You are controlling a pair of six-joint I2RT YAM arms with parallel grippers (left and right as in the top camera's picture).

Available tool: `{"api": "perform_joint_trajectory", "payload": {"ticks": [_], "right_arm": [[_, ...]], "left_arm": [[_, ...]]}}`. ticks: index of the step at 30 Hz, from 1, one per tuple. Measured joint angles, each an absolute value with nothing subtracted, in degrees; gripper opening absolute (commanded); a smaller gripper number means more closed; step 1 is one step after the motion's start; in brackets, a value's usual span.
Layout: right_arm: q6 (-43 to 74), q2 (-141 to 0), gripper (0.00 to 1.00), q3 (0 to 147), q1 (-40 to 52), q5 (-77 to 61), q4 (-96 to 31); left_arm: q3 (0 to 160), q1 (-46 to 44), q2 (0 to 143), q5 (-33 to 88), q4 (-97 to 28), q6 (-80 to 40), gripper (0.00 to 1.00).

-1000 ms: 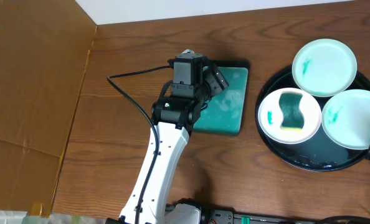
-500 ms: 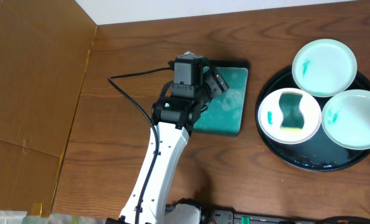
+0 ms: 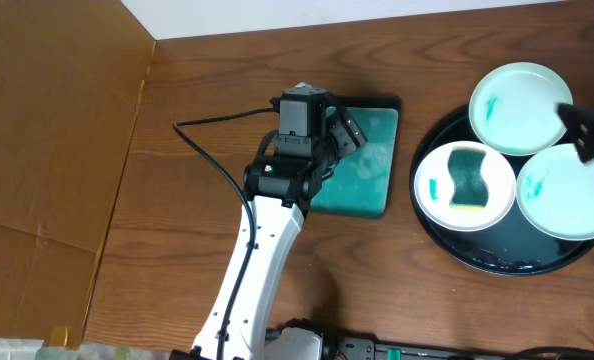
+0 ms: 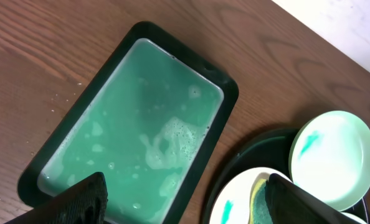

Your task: Clean dirty plates on tray and stack at the side

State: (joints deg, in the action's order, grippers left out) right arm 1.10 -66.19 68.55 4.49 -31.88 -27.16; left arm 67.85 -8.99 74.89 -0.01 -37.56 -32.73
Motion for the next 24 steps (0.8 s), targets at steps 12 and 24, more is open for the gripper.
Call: {"api": "perform_joint_trajectory", "payload": {"ticks": [12, 24], "right_arm": [[11.1, -89.6, 0.59, 68.6, 14.7, -18.8, -30.2], [11.7, -103.3, 0.54, 68.9, 19.4, -14.0, -33.1]], "left_arm": [[67.9, -9.0, 74.9, 0.0, -38.3, -32.7, 0.82], [67.9, -9.0, 74.9, 0.0, -38.5, -32.7, 0.82]]}}
